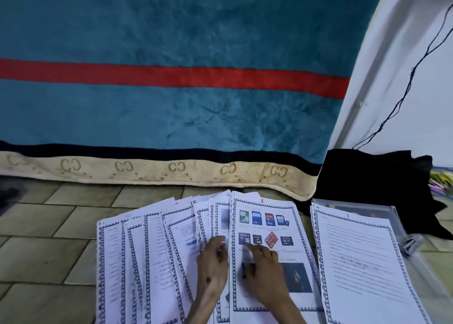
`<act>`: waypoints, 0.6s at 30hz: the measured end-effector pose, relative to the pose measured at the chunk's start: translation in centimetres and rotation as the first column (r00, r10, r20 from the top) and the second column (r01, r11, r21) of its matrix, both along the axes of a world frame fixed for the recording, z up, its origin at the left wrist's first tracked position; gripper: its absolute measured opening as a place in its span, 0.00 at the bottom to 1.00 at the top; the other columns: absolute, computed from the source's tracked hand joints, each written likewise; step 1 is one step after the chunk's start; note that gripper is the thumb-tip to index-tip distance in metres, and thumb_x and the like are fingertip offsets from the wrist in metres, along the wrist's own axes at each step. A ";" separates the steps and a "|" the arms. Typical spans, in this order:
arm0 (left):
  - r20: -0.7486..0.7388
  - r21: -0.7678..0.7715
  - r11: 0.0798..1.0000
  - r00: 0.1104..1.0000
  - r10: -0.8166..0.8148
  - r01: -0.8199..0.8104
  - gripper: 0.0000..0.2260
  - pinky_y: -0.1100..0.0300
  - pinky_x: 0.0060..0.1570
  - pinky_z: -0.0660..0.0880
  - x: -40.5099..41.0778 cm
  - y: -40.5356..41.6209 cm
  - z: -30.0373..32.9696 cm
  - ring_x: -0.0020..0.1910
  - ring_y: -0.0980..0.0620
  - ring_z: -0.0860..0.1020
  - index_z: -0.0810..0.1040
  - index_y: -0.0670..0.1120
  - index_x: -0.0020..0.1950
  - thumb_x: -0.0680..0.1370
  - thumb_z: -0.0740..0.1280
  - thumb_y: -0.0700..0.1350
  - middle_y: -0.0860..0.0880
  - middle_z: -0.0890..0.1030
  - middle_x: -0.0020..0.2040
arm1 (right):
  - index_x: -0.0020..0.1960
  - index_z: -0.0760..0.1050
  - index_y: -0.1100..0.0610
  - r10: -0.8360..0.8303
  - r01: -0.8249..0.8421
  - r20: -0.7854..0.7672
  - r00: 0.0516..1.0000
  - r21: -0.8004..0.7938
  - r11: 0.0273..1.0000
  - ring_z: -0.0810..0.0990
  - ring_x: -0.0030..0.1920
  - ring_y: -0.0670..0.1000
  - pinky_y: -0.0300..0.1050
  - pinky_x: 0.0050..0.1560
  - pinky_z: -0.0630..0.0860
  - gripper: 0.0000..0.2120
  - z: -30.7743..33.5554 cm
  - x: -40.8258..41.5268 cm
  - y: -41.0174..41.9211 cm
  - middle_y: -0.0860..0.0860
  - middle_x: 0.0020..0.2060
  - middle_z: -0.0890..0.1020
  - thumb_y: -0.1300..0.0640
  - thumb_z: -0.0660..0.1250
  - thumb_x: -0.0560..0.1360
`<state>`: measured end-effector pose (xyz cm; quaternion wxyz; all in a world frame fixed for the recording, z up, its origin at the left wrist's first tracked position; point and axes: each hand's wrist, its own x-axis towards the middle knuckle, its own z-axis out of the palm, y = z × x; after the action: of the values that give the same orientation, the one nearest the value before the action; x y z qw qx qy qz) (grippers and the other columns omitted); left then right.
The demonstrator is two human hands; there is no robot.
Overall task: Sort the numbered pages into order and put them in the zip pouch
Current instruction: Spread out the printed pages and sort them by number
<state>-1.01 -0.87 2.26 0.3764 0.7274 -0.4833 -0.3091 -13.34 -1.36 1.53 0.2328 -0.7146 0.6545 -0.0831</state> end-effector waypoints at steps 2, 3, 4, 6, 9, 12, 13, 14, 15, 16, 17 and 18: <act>-0.022 0.093 0.994 0.998 -0.058 0.059 0.11 0.66 0.52 0.66 -1.2 0.0 0.2 0.55 0.50 0.76 0.72 0.46 0.62 0.80 0.58 0.41 0.47 0.77 0.58 | 0.73 0.58 0.48 -0.024 0.024 0.041 0.999 0.014 1.000 0.62 0.68 0.53 0.45 0.66 0.63 0.29 0.1 0.3 0.1 0.48 0.69 0.67 0.48 0.47 0.72; -0.032 0.119 0.992 0.999 -0.039 0.042 0.11 0.64 0.53 0.67 -1.5 -0.1 0.4 0.56 0.49 0.75 0.71 0.47 0.61 0.80 0.57 0.41 0.47 0.76 0.57 | 0.73 0.59 0.49 -0.048 0.047 0.083 0.995 0.017 0.999 0.64 0.67 0.53 0.45 0.65 0.64 0.30 0.2 0.3 0.2 0.49 0.68 0.69 0.48 0.45 0.71; -0.056 0.135 0.991 0.998 -0.010 0.018 0.10 0.63 0.55 0.68 -1.7 -0.4 0.6 0.57 0.49 0.75 0.72 0.47 0.61 0.80 0.57 0.42 0.47 0.76 0.57 | 0.73 0.59 0.50 -0.079 0.077 0.140 0.987 0.023 0.997 0.65 0.66 0.54 0.44 0.64 0.65 0.28 0.1 0.2 0.2 0.49 0.67 0.71 0.48 0.46 0.73; -0.109 0.149 0.989 0.994 0.011 0.006 0.07 0.64 0.49 0.71 -1.6 -0.8 0.9 0.53 0.50 0.75 0.75 0.46 0.51 0.80 0.58 0.42 0.50 0.78 0.50 | 0.73 0.61 0.51 -0.137 0.126 0.269 0.953 0.059 0.990 0.67 0.65 0.54 0.44 0.63 0.67 0.22 0.1 -0.2 -0.1 0.50 0.66 0.73 0.49 0.51 0.80; -0.170 0.123 0.990 0.984 -0.046 0.067 0.06 0.65 0.45 0.70 -1.2 -1.3 0.6 0.49 0.56 0.73 0.78 0.45 0.50 0.78 0.62 0.40 0.52 0.77 0.47 | 0.69 0.67 0.52 -0.190 0.157 0.453 0.871 0.110 0.982 0.74 0.57 0.50 0.36 0.52 0.69 0.19 1.3 -0.8 -0.4 0.51 0.57 0.78 0.48 0.54 0.80; -0.316 0.144 0.990 0.947 0.047 -0.001 0.07 0.48 0.53 0.76 -0.9 -1.6 0.4 0.46 0.50 0.76 0.72 0.49 0.40 0.75 0.66 0.39 0.46 0.77 0.42 | 0.67 0.68 0.52 -0.237 0.151 0.542 0.806 0.199 0.968 0.72 0.52 0.45 0.34 0.49 0.65 0.17 2.2 -1.1 -0.4 0.49 0.53 0.76 0.50 0.53 0.81; -0.352 0.173 0.985 0.933 0.080 -0.019 0.07 0.47 0.53 0.76 -1.0 -1.7 0.5 0.46 0.48 0.77 0.71 0.48 0.42 0.74 0.67 0.39 0.46 0.76 0.42 | 0.66 0.69 0.52 -0.235 0.147 0.556 0.797 0.198 0.969 0.73 0.52 0.46 0.35 0.50 0.66 0.17 2.3 -1.2 -0.4 0.49 0.53 0.76 0.50 0.52 0.81; -0.366 0.192 0.981 0.927 0.085 -0.015 0.06 0.48 0.54 0.76 -1.2 -1.8 0.6 0.47 0.47 0.77 0.72 0.48 0.45 0.74 0.67 0.39 0.47 0.77 0.44 | 0.65 0.71 0.53 -0.244 0.152 0.566 0.787 0.205 0.967 0.74 0.52 0.46 0.35 0.48 0.68 0.16 2.1 -1.2 -0.3 0.49 0.52 0.77 0.49 0.52 0.81; -0.351 0.201 0.979 0.935 0.052 0.021 0.05 0.49 0.53 0.76 -1.3 -2.0 0.7 0.47 0.46 0.78 0.73 0.48 0.45 0.75 0.67 0.39 0.47 0.78 0.45 | 0.62 0.72 0.53 -0.244 0.151 0.574 0.781 0.205 0.967 0.75 0.51 0.47 0.35 0.46 0.69 0.16 2.1 -1.3 -0.3 0.49 0.50 0.78 0.49 0.52 0.81; -0.335 0.195 0.979 0.942 0.009 0.060 0.05 0.49 0.53 0.76 -1.5 -2.2 0.8 0.47 0.45 0.79 0.75 0.49 0.42 0.75 0.66 0.39 0.47 0.80 0.44 | 0.59 0.74 0.53 -0.253 0.158 0.579 0.775 0.210 0.965 0.75 0.50 0.47 0.36 0.45 0.69 0.16 2.1 -1.2 -0.3 0.48 0.47 0.78 0.49 0.51 0.81; -0.326 0.179 0.980 0.945 -0.022 0.085 0.10 0.49 0.52 0.76 -1.6 -2.2 0.8 0.47 0.43 0.80 0.77 0.50 0.37 0.76 0.65 0.38 0.46 0.81 0.42 | 0.57 0.74 0.52 -0.260 0.168 0.588 0.766 0.208 0.964 0.75 0.49 0.47 0.37 0.46 0.68 0.16 2.2 -1.2 -0.2 0.47 0.46 0.78 0.47 0.51 0.81; -0.351 0.172 0.981 0.936 -0.023 0.089 0.12 0.49 0.50 0.76 -1.5 -2.3 0.6 0.46 0.43 0.81 0.78 0.51 0.35 0.76 0.64 0.38 0.47 0.82 0.40 | 0.55 0.75 0.50 -0.275 0.183 0.599 0.752 0.210 0.960 0.75 0.48 0.46 0.38 0.48 0.68 0.17 2.4 -1.1 -0.3 0.46 0.46 0.78 0.43 0.52 0.79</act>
<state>-2.50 -3.20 2.85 0.3777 0.6791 -0.3991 -0.4867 -14.40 -1.63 3.95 0.4728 -0.5432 0.6273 -0.2965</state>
